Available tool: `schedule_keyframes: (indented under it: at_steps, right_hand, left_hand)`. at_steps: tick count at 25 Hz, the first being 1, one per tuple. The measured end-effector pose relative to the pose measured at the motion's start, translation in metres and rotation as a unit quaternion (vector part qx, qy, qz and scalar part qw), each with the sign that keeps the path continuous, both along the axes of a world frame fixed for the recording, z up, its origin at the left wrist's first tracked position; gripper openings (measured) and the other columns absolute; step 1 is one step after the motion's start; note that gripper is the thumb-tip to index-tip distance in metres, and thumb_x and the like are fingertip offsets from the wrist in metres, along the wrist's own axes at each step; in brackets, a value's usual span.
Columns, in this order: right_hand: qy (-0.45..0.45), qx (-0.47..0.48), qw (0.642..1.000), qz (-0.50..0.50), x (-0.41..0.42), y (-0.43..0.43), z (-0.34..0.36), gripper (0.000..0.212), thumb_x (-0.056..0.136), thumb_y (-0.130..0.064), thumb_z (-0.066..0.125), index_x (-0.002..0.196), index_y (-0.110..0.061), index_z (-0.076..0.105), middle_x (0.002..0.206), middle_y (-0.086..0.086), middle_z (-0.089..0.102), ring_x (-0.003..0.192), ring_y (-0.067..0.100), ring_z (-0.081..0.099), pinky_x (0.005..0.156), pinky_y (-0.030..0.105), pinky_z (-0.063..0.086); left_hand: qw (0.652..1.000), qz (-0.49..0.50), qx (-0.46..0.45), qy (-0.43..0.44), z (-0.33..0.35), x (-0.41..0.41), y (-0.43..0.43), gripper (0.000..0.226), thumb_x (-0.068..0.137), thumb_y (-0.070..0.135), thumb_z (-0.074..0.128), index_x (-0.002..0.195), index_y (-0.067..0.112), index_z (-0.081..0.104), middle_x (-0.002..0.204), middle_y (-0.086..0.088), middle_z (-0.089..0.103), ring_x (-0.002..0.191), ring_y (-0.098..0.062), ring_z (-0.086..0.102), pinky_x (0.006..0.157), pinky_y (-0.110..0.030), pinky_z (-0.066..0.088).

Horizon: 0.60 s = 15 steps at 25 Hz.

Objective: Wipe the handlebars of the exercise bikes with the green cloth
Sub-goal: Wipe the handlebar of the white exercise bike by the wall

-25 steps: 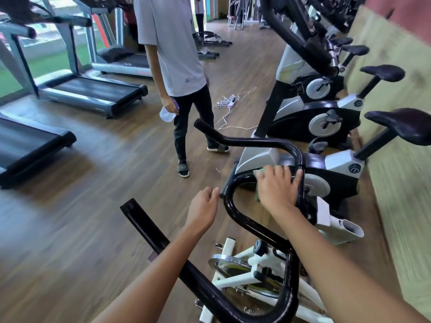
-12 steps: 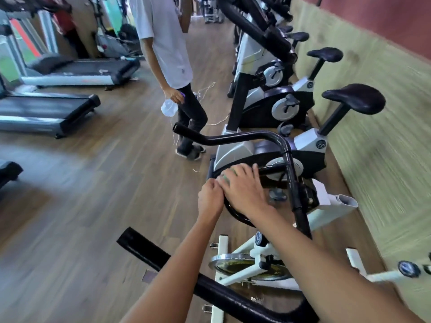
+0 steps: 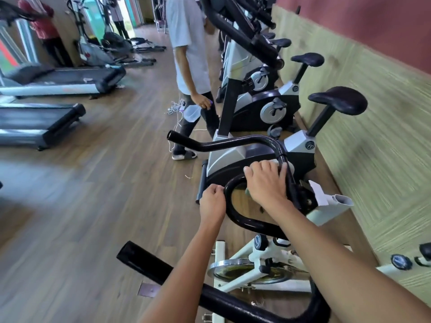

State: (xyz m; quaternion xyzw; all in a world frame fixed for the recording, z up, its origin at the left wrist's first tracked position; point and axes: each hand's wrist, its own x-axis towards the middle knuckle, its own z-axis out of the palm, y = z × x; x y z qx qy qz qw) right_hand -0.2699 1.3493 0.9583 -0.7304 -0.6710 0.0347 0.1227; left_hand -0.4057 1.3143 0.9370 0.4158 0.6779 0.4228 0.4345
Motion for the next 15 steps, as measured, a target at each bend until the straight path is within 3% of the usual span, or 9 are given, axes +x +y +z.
schedule_keyframes:
  at_steps: [2, 5, 9, 10, 12, 13, 15]
  right_hand:
    - [0.020, -0.013, 0.998, 0.062, -0.019, -0.005, -0.003, 0.043, 0.105, -0.040, 0.024, 0.125, -0.021, 0.056, 0.134, 0.001, 0.053, 0.134, 0.021, 0.035, 0.120, 0.055, 0.010]
    - [0.077, -0.041, 0.988, 0.130, -0.041, -0.015, -0.003, 0.046, 0.106, -0.044, 0.023, 0.135, -0.025, 0.053, 0.146, -0.005, 0.043, 0.146, 0.016, 0.018, 0.121, 0.050, -0.006]
    - [0.317, -0.113, 0.933, 0.128, -0.034, -0.008, 0.008, 0.051, 0.107, -0.041, 0.017, 0.153, -0.026, 0.035, 0.162, -0.010, 0.025, 0.152, 0.010, -0.005, 0.118, 0.045, -0.017]
    - [0.393, -0.121, 0.903, 0.123, -0.031, -0.007, 0.009, 0.050, 0.107, -0.037, 0.022, 0.156, -0.027, 0.028, 0.164, -0.007, 0.019, 0.153, 0.012, -0.005, 0.120, 0.044, -0.014]
    - [0.517, -0.093, 0.845, 0.102, -0.024, -0.009, 0.012, 0.054, 0.102, -0.017, 0.039, 0.155, -0.026, 0.030, 0.162, -0.003, 0.025, 0.151, 0.014, 0.014, 0.125, 0.041, 0.006]
    - [0.527, -0.056, 0.845, 0.076, -0.020, -0.014, 0.013, 0.057, 0.096, -0.006, 0.044, 0.149, -0.025, 0.040, 0.156, -0.001, 0.035, 0.144, 0.012, 0.028, 0.122, 0.038, 0.019]
    - [0.467, 0.019, 0.884, 0.002, -0.010, -0.024, 0.009, 0.046, 0.089, 0.000, 0.052, 0.128, -0.025, 0.055, 0.135, 0.000, 0.047, 0.123, 0.012, 0.046, 0.110, 0.036, 0.038]
  left_hand:
    - [1.000, 0.009, 0.000, -0.001, 0.000, 0.000, 0.002, 0.024, 0.095, 0.020, 0.046, 0.077, 0.014, 0.061, 0.076, 0.002, 0.064, 0.074, -0.017, 0.056, 0.071, -0.035, 0.044]
    - [0.997, 0.033, 0.024, -0.069, 0.000, -0.002, 0.003, 0.026, 0.097, 0.025, 0.048, 0.076, 0.016, 0.060, 0.076, 0.002, 0.065, 0.077, -0.021, 0.059, 0.073, -0.036, 0.047]
    - [0.988, -0.002, 0.029, -0.149, 0.003, -0.002, 0.002, 0.035, 0.091, 0.044, 0.060, 0.091, 0.010, 0.070, 0.082, -0.002, 0.070, 0.080, -0.020, 0.065, 0.075, -0.037, 0.052]
    - [0.990, -0.014, 0.031, -0.138, 0.003, -0.002, 0.002, 0.033, 0.086, 0.045, 0.067, 0.094, 0.013, 0.071, 0.086, -0.002, 0.072, 0.083, -0.019, 0.068, 0.080, -0.038, 0.056]
    - [0.990, -0.028, 0.043, -0.133, 0.003, -0.002, 0.001, 0.028, 0.082, 0.036, 0.077, 0.100, 0.015, 0.072, 0.092, -0.004, 0.076, 0.090, -0.022, 0.073, 0.088, -0.044, 0.058]
    - [0.988, -0.028, 0.046, -0.143, 0.004, -0.002, 0.001, 0.025, 0.082, 0.029, 0.078, 0.101, 0.014, 0.073, 0.093, -0.005, 0.077, 0.091, -0.023, 0.073, 0.089, -0.047, 0.058]
    - [0.986, -0.016, 0.049, -0.157, 0.005, -0.002, 0.000, 0.025, 0.083, 0.019, 0.079, 0.105, 0.012, 0.072, 0.095, -0.007, 0.077, 0.092, -0.025, 0.074, 0.089, -0.048, 0.058]
